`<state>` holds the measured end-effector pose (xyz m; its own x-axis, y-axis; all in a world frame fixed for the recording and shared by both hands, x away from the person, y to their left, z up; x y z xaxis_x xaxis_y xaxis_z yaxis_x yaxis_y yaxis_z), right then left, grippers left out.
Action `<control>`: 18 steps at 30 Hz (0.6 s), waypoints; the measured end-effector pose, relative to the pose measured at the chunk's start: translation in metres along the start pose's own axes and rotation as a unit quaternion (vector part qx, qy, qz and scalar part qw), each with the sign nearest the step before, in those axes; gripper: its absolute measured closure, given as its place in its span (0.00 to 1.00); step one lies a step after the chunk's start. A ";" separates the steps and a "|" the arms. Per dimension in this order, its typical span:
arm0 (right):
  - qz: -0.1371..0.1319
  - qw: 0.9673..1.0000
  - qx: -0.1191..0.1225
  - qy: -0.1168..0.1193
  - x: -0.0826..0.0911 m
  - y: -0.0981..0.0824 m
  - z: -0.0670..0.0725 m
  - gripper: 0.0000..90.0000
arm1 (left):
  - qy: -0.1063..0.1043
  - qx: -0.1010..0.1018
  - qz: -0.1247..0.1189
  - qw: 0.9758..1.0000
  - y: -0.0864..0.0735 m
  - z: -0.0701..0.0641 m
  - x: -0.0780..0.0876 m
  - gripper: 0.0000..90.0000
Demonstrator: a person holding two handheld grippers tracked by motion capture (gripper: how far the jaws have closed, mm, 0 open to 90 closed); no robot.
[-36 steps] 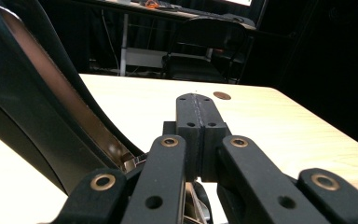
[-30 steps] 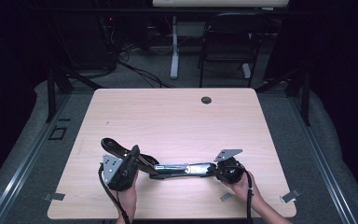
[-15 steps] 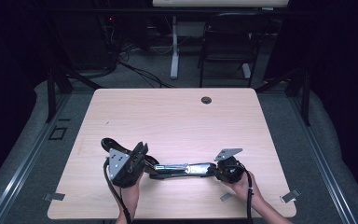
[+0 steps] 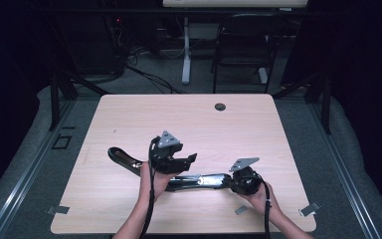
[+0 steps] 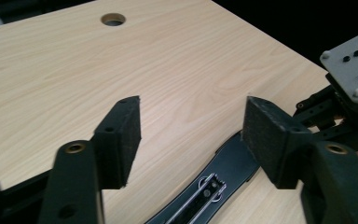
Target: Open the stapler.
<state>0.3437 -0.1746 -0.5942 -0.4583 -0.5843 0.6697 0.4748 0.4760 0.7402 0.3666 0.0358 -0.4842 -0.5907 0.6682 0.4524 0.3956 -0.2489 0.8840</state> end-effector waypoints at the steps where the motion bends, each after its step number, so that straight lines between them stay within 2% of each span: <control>1: 0.004 1.000 0.002 0.003 0.000 0.000 -0.001 0.92 | -0.004 -0.004 0.004 1.000 0.002 -0.001 -0.003 0.36; 3: 0.010 1.000 0.000 0.005 0.001 0.000 -0.002 0.88 | -0.016 -0.011 0.020 1.000 0.007 -0.004 -0.009 0.34; 5: 0.015 1.000 0.000 0.008 0.002 0.000 -0.003 0.86 | -0.031 -0.005 0.024 0.999 0.011 -0.003 -0.013 0.35; 9: 0.021 1.000 0.001 0.012 0.005 -0.001 -0.007 0.80 | -0.039 -0.008 0.050 0.998 0.013 0.000 -0.019 0.28; 11: 0.025 0.999 0.001 0.021 0.008 0.002 -0.007 0.75 | -0.045 -0.012 0.069 0.997 0.010 0.000 -0.021 0.20; 13: 0.028 0.999 0.008 0.025 0.013 0.006 -0.005 0.70 | -0.041 -0.031 0.088 0.995 0.005 0.000 -0.019 0.18; 15: 0.035 0.999 0.016 0.026 0.017 0.009 -0.003 0.64 | -0.047 -0.042 0.098 0.993 0.000 -0.002 -0.013 0.16; 16: 0.050 0.998 0.019 0.025 0.018 0.009 -0.003 0.57 | -0.047 -0.046 0.097 0.993 -0.002 -0.004 -0.009 0.15; 18: 0.055 0.998 0.021 0.027 0.019 0.009 -0.003 0.54 | -0.051 -0.056 0.095 0.993 -0.007 -0.007 0.000 0.15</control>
<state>0.3415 -0.1829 -0.5750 -0.3635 -0.5600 0.7445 0.4883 0.5660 0.6642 0.3593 0.0322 -0.4894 -0.4366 0.6682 0.6024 0.4091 -0.4489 0.7944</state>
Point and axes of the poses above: each handheld gripper's, and its own axes: x roughly backward along the jaws, y roughly out of its top, z roughly to its left, the point moved 5 cm from there along -x, roughly forward along the jaws, and after that the axes turned 9 degrees about -z, right-handed, at the moved point
